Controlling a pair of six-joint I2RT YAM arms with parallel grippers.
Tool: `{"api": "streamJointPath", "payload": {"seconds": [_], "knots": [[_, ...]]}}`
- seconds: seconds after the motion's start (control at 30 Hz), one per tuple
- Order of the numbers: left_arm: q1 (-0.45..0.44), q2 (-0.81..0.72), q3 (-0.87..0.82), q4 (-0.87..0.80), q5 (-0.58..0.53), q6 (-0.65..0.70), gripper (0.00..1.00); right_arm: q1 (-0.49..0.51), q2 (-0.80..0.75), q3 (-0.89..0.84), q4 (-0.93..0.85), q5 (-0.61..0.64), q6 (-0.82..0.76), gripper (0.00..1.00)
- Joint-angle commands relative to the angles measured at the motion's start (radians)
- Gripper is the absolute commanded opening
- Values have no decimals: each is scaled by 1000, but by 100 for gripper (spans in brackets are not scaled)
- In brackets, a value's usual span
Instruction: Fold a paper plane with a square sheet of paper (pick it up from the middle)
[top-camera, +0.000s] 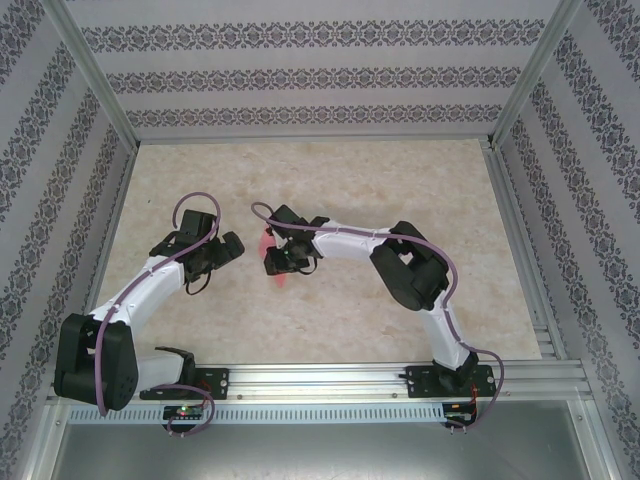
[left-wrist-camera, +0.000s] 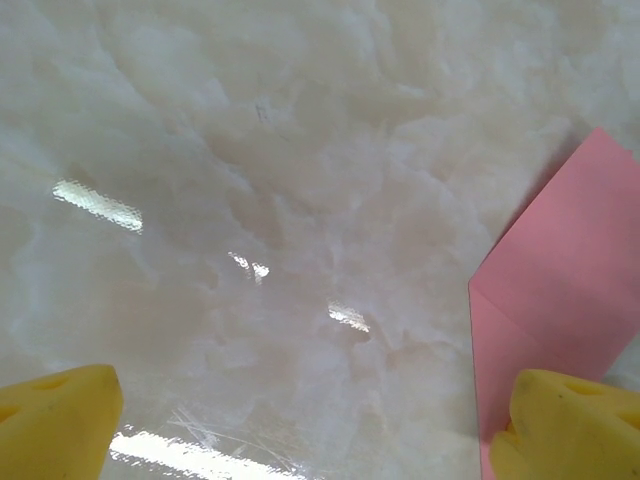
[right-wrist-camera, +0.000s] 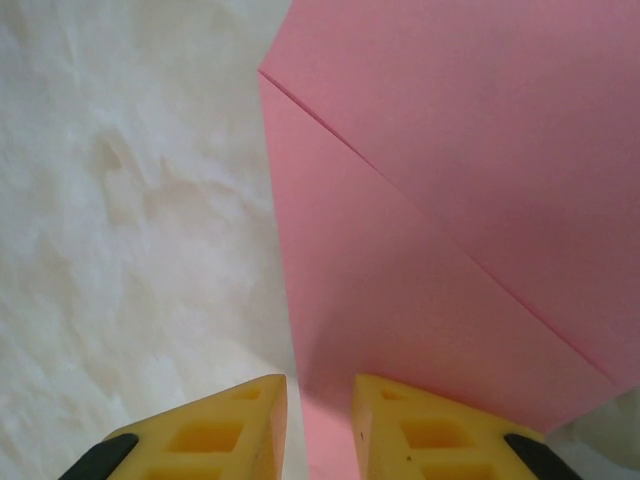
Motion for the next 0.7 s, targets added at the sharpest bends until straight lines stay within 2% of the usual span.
{"api": "streamJointPath", "payload": {"seconds": [0.0, 0.2, 0.33, 0.43, 0.57, 0.67], "knots": [[12, 2, -1, 38, 40, 35, 100, -32, -44, -84, -176, 14, -199, 26], [10, 11, -7, 80, 119, 84, 100, -70, -199, -226, -274, 2, -420, 29], [7, 42, -4, 101, 176, 106, 100, -79, -299, -256, -258, 47, -415, 31], [-6, 59, 0, 117, 210, 114, 100, -88, -365, -257, -199, 71, -300, 34], [-21, 66, 2, 138, 235, 106, 100, -93, -431, -301, -60, 157, -1, 38], [-32, 67, -7, 172, 262, 86, 100, -76, -415, -334, 14, 190, 207, 37]]}}
